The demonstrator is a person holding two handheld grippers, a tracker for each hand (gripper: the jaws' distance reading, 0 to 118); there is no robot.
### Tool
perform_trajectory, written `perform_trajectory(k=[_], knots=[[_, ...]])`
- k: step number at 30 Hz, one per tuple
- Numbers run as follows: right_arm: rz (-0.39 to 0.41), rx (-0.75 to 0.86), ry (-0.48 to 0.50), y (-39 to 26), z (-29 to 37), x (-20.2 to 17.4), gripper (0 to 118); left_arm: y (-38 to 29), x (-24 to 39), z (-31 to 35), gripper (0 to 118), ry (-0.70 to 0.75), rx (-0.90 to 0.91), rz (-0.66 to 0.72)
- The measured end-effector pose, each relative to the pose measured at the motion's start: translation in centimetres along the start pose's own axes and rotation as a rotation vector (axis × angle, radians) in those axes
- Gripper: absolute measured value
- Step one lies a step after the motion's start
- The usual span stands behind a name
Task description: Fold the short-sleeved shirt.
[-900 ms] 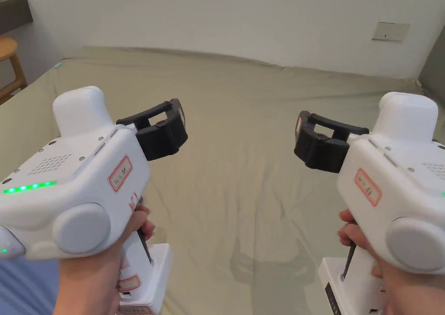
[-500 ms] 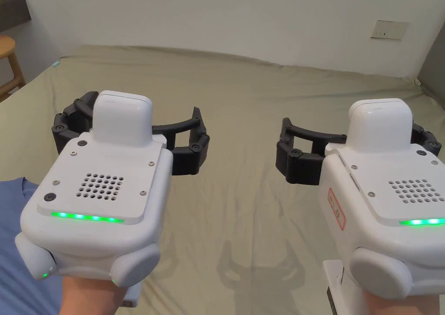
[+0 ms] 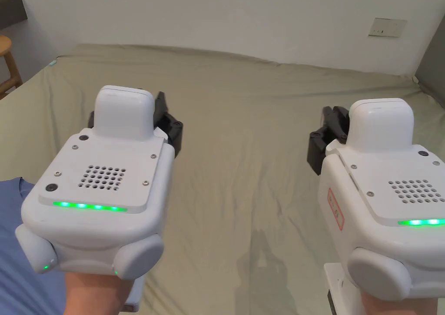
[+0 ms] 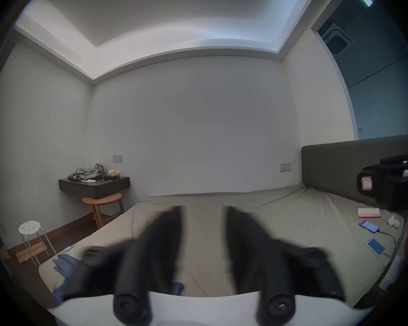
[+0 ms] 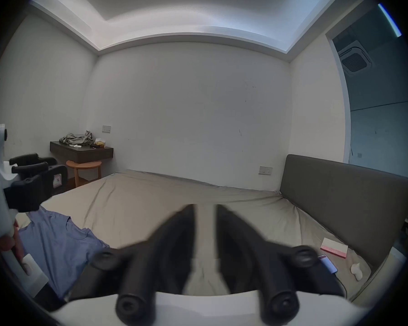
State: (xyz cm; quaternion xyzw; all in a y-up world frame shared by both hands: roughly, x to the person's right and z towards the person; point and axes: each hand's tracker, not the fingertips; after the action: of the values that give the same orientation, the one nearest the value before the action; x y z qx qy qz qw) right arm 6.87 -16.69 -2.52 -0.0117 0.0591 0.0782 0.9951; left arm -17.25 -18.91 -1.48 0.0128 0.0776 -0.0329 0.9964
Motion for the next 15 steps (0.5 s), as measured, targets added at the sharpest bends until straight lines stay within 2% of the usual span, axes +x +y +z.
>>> perform_trajectory(k=[1,4,15], knots=[[-0.017,0.006,0.015,0.0,0.1,0.2,0,0.0,0.1,-0.1,6,0.001,-0.003,-0.010],[-0.023,-0.004,0.059,0.0,0.2,0.4,0,0.2,0.3,0.3,1,-0.056,-0.006,0.011],[-0.012,-0.018,0.037,-0.3,0.0,0.7,0,-0.1,1.5,-0.2,0,-0.114,-0.025,-0.011]])
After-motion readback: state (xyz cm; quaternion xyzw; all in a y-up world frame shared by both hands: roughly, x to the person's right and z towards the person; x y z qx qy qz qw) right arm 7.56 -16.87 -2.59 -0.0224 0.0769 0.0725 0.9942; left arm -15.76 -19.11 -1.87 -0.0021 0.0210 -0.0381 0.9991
